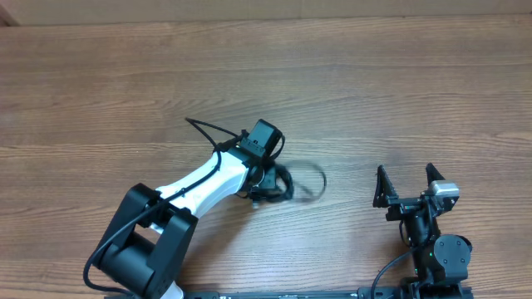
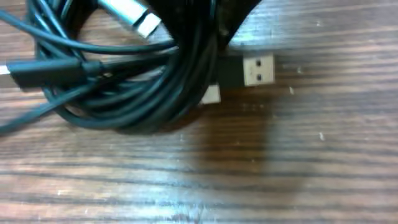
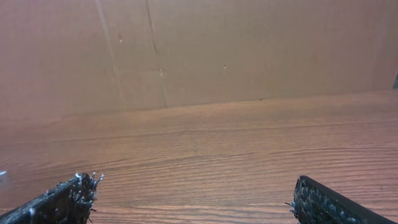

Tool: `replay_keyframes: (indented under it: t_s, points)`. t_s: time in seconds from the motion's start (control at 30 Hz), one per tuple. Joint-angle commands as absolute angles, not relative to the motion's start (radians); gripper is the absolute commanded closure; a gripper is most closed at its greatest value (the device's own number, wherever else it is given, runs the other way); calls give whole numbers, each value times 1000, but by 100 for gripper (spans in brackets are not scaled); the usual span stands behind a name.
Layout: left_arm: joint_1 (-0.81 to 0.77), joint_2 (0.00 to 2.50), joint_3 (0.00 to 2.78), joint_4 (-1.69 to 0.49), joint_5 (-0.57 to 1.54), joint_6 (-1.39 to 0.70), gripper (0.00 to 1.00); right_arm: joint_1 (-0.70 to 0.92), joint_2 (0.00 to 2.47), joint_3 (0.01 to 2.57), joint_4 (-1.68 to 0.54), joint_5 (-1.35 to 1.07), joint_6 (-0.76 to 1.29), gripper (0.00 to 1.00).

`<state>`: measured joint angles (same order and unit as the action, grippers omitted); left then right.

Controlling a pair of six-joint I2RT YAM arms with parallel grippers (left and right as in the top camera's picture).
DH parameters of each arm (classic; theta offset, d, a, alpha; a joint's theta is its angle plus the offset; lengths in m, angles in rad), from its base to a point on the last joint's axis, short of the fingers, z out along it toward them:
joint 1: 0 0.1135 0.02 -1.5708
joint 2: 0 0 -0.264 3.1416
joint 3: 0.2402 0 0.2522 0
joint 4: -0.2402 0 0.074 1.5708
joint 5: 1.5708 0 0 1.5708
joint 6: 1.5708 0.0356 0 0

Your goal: Untangle cables

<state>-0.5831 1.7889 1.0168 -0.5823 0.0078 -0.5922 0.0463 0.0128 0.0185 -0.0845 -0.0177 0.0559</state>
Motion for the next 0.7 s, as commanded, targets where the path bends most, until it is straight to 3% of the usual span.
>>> replay_keyframes:
  t_s: [0.0,0.67]
  points:
    - [-590,1859,992,-594,35,-610,96,44,3,8,-82,-10,54,0]
    - [-590,1850,992,-603,80,-635,96,44,3,8,-82,-10,55,0]
